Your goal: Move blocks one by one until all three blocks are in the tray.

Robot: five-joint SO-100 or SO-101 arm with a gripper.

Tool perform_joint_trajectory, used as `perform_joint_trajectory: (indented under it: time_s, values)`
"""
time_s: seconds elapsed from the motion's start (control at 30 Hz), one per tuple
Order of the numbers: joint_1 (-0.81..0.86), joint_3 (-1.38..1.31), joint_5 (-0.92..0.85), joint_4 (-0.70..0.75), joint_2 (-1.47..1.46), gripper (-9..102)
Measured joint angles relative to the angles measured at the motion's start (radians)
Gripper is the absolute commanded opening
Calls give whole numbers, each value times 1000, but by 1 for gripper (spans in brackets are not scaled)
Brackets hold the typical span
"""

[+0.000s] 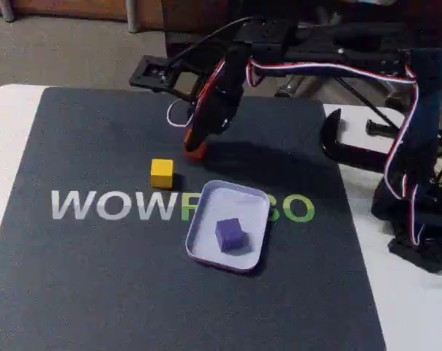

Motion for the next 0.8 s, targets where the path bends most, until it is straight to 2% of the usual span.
perform_joint_trajectory:
  time_s: [0.23,0.57,0.8]
  values:
    - [-126,233,-29,61,383,-8]
    - [-176,822,-213,72,1221,-8]
    - [-143,963,-333,72,1341,-8]
